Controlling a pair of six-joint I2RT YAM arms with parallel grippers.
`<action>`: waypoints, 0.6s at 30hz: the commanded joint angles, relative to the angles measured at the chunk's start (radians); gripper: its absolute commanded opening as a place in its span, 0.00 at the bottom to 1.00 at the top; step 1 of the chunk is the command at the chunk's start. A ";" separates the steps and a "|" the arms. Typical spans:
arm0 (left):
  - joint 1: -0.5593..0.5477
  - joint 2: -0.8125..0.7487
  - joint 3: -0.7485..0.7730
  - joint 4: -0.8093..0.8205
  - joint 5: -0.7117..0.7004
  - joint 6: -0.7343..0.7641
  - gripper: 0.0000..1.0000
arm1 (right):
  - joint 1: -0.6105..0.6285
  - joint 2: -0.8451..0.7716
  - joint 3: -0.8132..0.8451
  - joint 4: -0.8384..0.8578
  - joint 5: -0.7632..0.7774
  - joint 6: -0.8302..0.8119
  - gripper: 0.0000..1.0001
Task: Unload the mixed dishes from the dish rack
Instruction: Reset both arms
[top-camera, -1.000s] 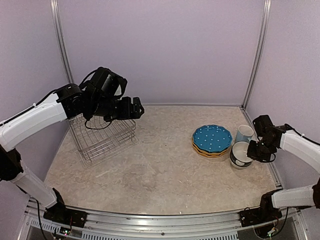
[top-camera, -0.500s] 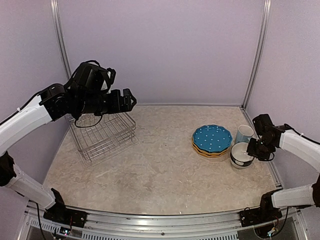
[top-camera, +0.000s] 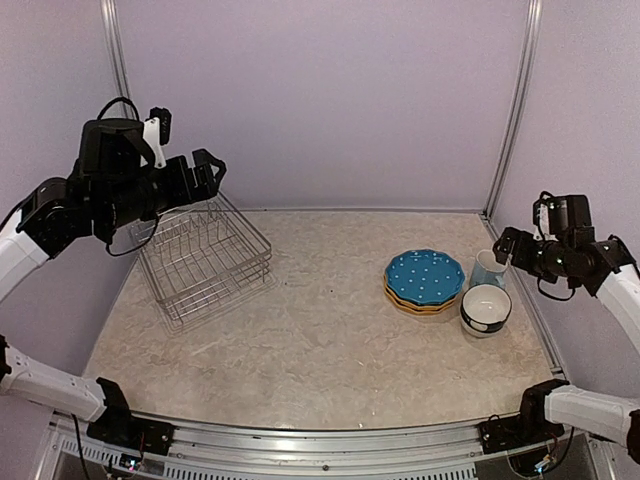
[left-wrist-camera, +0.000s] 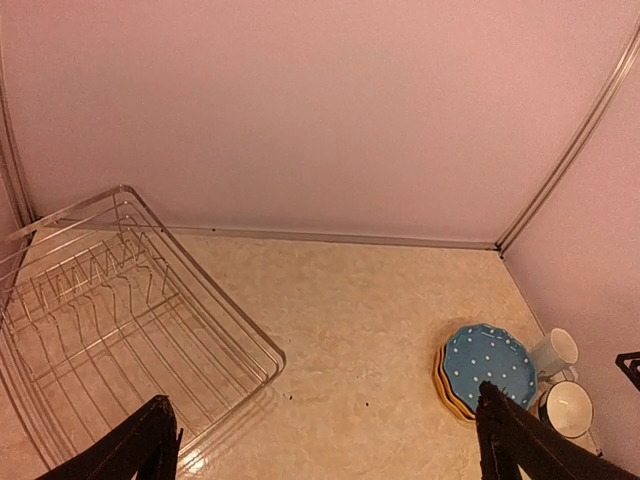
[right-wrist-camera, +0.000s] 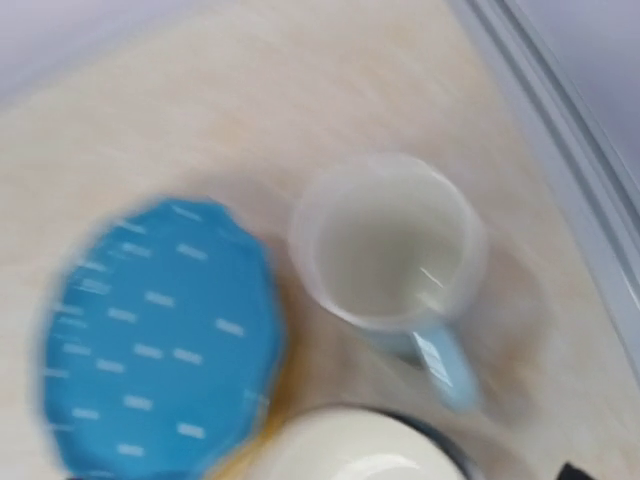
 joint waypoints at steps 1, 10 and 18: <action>0.008 -0.076 -0.007 0.061 -0.085 0.086 0.99 | -0.008 -0.081 0.052 0.119 -0.205 -0.143 1.00; 0.010 -0.221 -0.021 0.100 -0.164 0.147 0.99 | -0.008 -0.192 0.152 0.253 -0.322 -0.247 1.00; 0.010 -0.320 -0.021 0.132 -0.189 0.200 0.99 | -0.008 -0.293 0.187 0.319 -0.259 -0.262 1.00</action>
